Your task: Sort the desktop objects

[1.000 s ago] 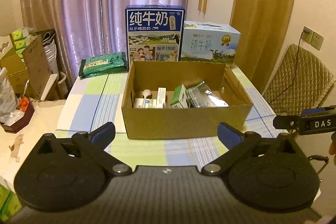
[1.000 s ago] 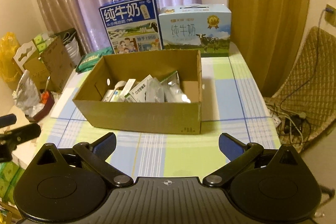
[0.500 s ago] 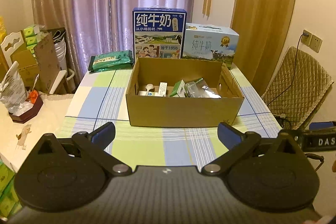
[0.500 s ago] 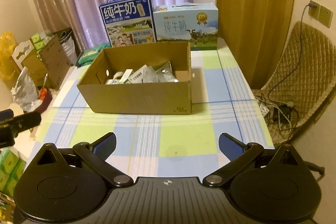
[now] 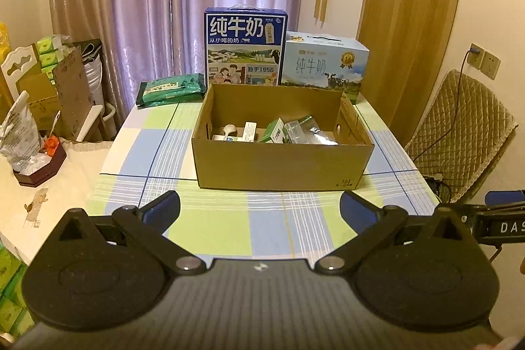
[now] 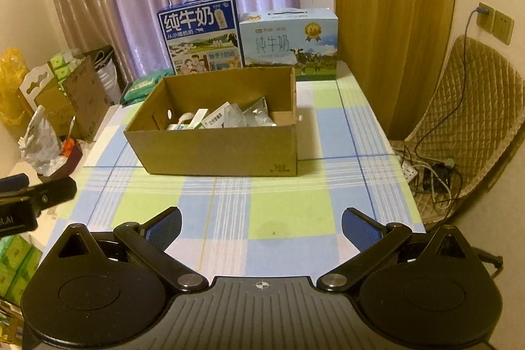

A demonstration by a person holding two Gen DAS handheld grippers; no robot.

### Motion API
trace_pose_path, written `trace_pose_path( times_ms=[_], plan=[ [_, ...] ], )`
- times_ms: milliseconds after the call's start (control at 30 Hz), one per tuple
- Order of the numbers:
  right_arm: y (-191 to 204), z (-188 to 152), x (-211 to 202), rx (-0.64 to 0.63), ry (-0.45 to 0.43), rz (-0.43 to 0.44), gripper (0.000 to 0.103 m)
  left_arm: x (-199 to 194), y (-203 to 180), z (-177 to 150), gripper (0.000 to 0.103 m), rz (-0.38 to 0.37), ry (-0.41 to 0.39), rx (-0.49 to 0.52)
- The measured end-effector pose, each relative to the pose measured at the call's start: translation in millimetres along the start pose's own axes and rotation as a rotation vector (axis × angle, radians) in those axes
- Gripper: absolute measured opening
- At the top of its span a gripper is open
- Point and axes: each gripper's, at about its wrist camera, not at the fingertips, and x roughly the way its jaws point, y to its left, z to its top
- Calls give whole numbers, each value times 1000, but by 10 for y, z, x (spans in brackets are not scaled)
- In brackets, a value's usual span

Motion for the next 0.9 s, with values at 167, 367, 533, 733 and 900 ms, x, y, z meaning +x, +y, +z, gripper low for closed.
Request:
trace_pose_path(
  times_ms=[167, 367, 533, 733, 900],
  plan=[
    [29, 7, -30, -7, -10, 1, 101, 1, -3, -16, 102, 3, 1, -1],
    [12, 11, -26, 0, -10, 0, 101, 28, 15, -36, 102, 5, 5, -7],
    [0, 9, -9, 1, -2, -2, 101, 44, 10, -38, 102, 10, -1, -1],
    [-8, -14, 35, -3, 9, -3, 101, 85, 4, -44, 102, 7, 4, 2],
    [-34, -42, 80, 5, 21, -2, 101, 76, 37, -55, 102, -1, -14, -14]
  ],
)
